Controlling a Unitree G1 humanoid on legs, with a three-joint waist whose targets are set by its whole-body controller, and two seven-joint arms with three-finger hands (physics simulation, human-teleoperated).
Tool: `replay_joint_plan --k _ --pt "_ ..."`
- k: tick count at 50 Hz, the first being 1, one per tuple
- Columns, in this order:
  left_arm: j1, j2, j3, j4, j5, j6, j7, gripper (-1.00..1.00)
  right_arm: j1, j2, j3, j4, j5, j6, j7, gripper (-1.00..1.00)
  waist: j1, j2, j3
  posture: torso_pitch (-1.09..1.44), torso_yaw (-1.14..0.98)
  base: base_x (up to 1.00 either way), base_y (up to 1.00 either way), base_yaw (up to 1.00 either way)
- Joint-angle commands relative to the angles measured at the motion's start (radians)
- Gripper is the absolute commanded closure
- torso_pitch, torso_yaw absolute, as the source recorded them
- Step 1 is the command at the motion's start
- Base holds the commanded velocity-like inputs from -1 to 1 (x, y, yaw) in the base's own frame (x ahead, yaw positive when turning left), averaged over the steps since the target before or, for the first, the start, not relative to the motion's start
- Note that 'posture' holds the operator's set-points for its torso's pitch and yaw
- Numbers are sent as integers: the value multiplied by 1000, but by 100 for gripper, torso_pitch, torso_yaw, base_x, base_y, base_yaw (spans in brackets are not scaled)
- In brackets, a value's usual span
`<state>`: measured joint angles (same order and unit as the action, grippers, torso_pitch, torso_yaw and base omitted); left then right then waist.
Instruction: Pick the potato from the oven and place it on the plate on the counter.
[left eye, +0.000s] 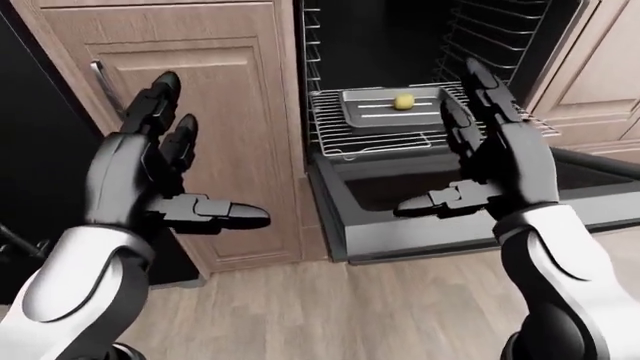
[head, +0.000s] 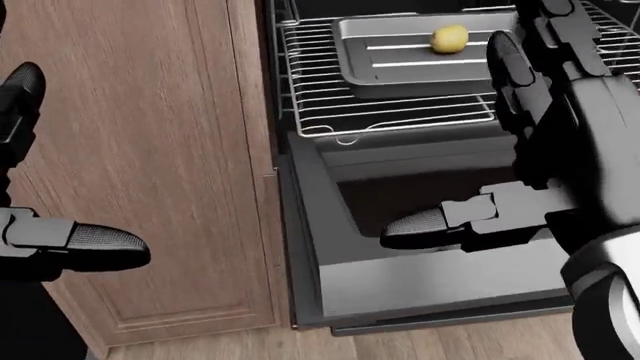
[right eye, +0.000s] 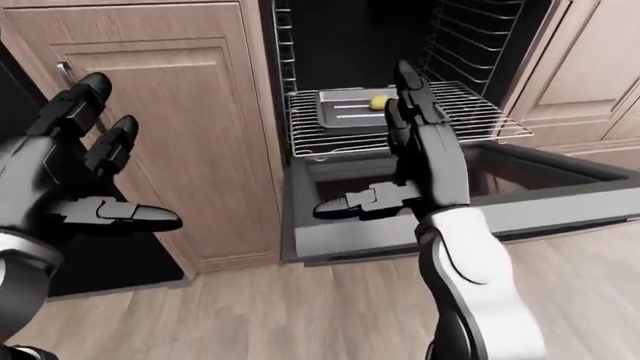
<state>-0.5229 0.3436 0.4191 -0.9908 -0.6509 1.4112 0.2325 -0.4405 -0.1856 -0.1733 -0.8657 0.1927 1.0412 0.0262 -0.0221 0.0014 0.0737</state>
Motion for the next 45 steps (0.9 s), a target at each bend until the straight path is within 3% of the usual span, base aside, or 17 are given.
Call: replay_joint_plan --k 1,2,3,6,9,12,13,14,15,16,17,18,20,22,29,36,45 --pt "-25 6 12 -18 -9 -18 3 -100 -14 -7 -8 -13 -5 -19 -7 -100 5 -9 15 0 0 32 100 0" --pt "-20 8 7 -13 -7 -28 2 -100 -14 -8 -7 -17 -4 -17 -7 -100 8 -56 -11 0 0 6 100 0" --pt "-21 9 7 -13 -8 -28 3 -100 -15 -8 -9 -19 -3 -14 -7 -100 13 -65 -24 0 0 1 100 0" --pt "-24 13 8 -8 -13 -28 6 -100 -27 -11 -18 -26 3 4 -10 -100 40 -43 -54 0 0 0 100 0" --pt "-16 18 0 0 -8 -46 5 -100 -35 -14 -26 -21 10 6 -12 -100 64 -30 -32 0 0 -3 100 0" --pt "-15 19 2 -1 -13 -46 7 -100 -44 -18 -36 -30 23 19 -19 -100 82 15 -35 0 0 -4 100 0" --pt "-19 19 5 -2 -17 -40 9 -100 -44 -20 -40 -26 26 14 -19 -100 88 44 -44 0 0 -3 100 0" --pt "-16 20 1 1 -15 -47 9 -100 -47 -22 -46 -31 33 20 -21 -100 98 89 -59 0 0 -4 100 0" --pt "-9 22 -4 4 -11 -58 8 -100 -47 -24 -51 -35 39 22 -24 -100 94 76 -73 0 0 -3 100 0" --pt "-2 22 -9 6 -7 -68 7 -100 -59 -20 -70 -50 58 39 -31 -100 100 69 -63 0 0 0 15 0" --pt "-4 20 -3 0 -12 -58 9 -100 -63 -17 -87 -53 83 30 -31 -100 87 104 -51 0 0 0 0 0" --pt "-9 19 1 -5 -19 -48 12 -100 -69 -21 -101 -69 103 39 -44 -100 98 100 -50 0 0 0 0 0" --pt "-12 19 -2 -4 -20 -48 15 -100 -81 -16 -142 -90 178 62 -63 -100 49 92 -60 0 0 0 0 -38" --pt "-20 20 -4 -7 -25 -40 20 -100 -89 -37 -166 -101 237 73 -95 -100 45 83 -47 0 0 0 0 -100" --pt "-55 17 -20 -13 -40 -7 42 -100 -87 -121 -239 -106 419 74 -205 -100 9 53 -49 0 0 0 0 -100" --pt "-90 8 -99 8 13 -4 44 -100 -35 -206 -251 -75 522 1 -270 -100 -5 28 -39 0 0 0 0 -100" --pt "-96 -29 -143 -6 112 13 -14 -100 20 -233 -225 -70 510 -41 -258 -100 -13 16 -28 0 0 0 0 -100"
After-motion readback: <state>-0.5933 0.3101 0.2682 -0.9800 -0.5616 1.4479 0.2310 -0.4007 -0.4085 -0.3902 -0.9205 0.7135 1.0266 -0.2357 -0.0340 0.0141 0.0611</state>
